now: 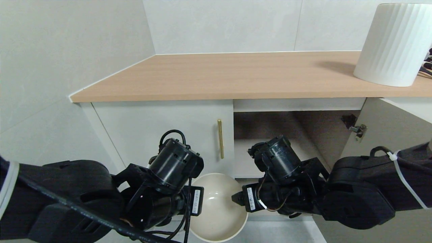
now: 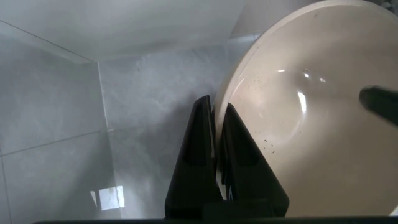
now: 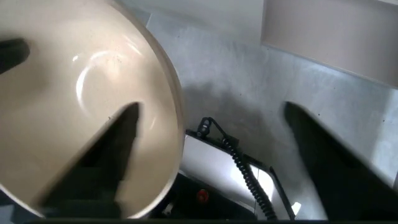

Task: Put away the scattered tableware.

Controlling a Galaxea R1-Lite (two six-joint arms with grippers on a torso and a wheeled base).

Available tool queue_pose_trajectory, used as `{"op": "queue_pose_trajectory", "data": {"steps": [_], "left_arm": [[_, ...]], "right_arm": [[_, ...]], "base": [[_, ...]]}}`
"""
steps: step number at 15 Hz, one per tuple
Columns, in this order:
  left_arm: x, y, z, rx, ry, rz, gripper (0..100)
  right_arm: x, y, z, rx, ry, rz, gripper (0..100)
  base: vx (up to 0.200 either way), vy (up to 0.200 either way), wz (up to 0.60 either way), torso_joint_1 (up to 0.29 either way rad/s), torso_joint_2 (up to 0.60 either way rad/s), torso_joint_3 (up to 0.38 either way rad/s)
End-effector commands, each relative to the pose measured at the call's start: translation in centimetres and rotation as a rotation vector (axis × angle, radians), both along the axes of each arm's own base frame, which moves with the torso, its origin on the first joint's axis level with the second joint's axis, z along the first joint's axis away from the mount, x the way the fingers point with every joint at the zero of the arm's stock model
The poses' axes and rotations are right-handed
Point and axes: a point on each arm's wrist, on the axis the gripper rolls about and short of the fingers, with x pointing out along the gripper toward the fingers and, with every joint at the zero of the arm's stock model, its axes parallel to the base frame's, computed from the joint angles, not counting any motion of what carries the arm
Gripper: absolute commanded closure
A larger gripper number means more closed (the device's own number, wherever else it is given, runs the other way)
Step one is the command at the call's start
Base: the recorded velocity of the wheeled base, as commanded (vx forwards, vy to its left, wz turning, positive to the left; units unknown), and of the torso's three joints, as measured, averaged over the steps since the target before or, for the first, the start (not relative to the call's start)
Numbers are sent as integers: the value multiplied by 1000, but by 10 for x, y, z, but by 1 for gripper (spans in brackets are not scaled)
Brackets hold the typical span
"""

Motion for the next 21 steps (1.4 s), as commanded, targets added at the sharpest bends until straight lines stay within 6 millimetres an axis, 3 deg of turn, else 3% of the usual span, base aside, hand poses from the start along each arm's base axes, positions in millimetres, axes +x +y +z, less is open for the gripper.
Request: {"op": "queue_pose_trajectory", "data": {"steps": [1,13,14,21], "left_arm": [[0,0,-1,2,2,1,100],[2,-2,-5,0,15,10,100],[2,-2,-6,2,17,10,0],[2,-2,-5,-4,17,16,0]], "right_arm": [[1,1,-2,-3,3,0,100],[2,1,-7,-16,11,-1,100],[2,1,-7,-17,12,-1,100],[3,3,-17,-50,32,5,100]], "base": [[0,0,0,0,0,0],[0,0,0,0,0,0],[0,0,0,0,0,0],[0,0,0,0,0,0]]}}
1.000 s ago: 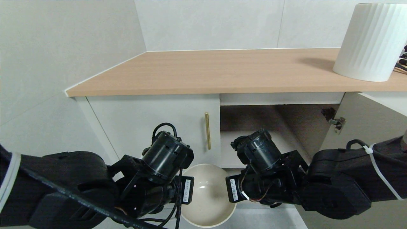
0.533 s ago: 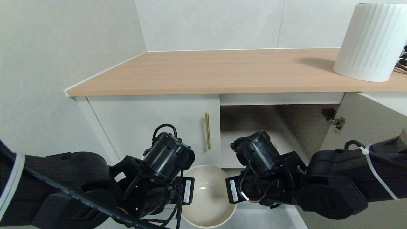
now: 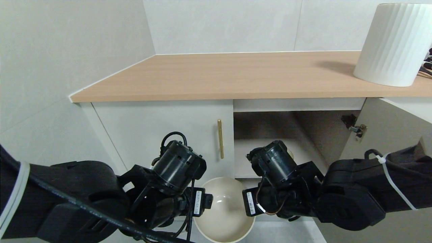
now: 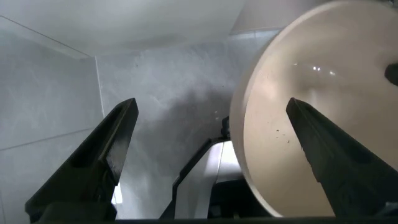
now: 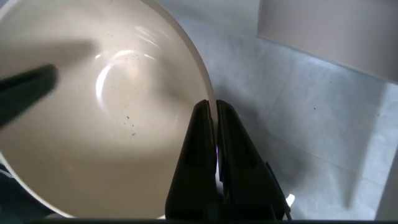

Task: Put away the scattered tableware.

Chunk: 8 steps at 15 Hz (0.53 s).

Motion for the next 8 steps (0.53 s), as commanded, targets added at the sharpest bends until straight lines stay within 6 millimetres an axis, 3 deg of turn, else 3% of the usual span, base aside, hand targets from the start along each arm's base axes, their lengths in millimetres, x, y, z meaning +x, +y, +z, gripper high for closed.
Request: {"op": "queue_pose_trajectory", "data": {"steps": [1,4,8], "left_arm": [[0,0,0,-1,0,2,0],[0,0,0,0,1,2,0],[0,1,2,-6,-6,2,0]], "right_arm": [[2,1,-10,-32,23,2,100],[8,-13,-24,-222,86,-26,100],[37,-35,-25,-262,80,-155,100]], "base": [[0,0,0,0,0,0],[0,0,0,0,0,0],[0,0,0,0,0,0]]}}
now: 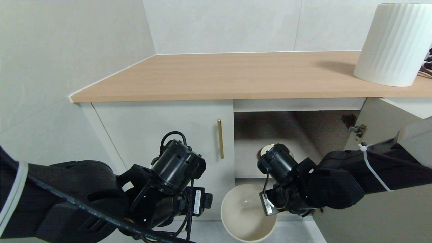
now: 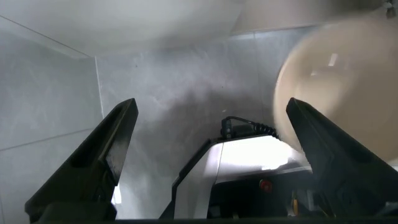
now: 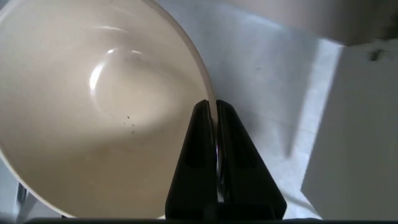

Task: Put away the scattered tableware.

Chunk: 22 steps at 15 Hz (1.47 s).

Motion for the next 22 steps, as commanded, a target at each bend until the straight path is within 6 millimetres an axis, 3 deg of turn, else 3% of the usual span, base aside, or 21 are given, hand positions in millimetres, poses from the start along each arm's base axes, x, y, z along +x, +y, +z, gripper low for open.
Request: {"op": "queue_pose_trajectory", "data": {"steps": [1,4,8,15,22], "left_arm": [[-1,1,2,-4,-5,0,0],[-1,1,3,-5,-8,1,0],[-1,1,4,-8,-11,1,0],[-1,2,4,-8,-11,3,0],[-1,1,3,-7,-10,3,0]], "right_arm": [[19,-13,-5,-19,-10,-78,100],[45,-33,-18,-25,-6,-199,100],[82,-57,-18,83,-88,-360,100],[129,-76,-10,271,-174,-590,100],[170,-96,-31,309,-220,-684,100]], "base": [[0,0,0,0,0,0],[0,0,0,0,0,0],[0,0,0,0,0,0],[0,0,0,0,0,0],[0,0,0,0,0,0]]}}
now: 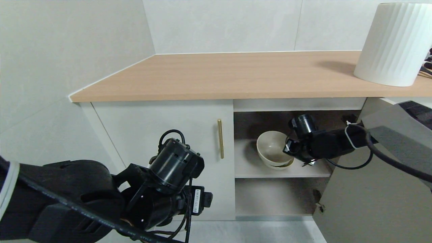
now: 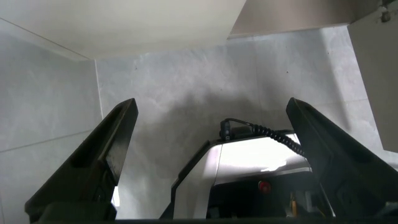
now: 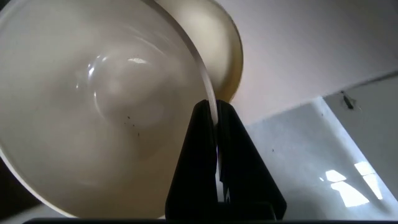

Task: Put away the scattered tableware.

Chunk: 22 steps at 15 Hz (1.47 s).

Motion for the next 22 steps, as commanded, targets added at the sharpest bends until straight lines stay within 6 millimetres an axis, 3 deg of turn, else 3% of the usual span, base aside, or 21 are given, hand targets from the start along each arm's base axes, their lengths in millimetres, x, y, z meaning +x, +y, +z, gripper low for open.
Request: {"op": "queue_pose_trajectory", "data": {"steps": [1,9,17,18,22], "left_arm": [[0,0,-1,1,1,1,0],[1,-1,-2,6,6,1,0],[1,0,-2,6,6,3,0],[1,0,-2,5,5,3,0],[1,0,-2,5,5,3,0]], "right_arm": [[10,-4,-13,-5,12,-17,100],[30,-12,-27,-20,-2,-63,100],[31,-13,-30,-24,2,-65,100],[31,-13,-30,-24,2,-65,0],[31,-12,-31,-24,5,-63,0]], "base": [[0,0,0,0,0,0],[0,0,0,0,0,0],[0,0,0,0,0,0],[0,0,0,0,0,0],[0,0,0,0,0,0]]}}
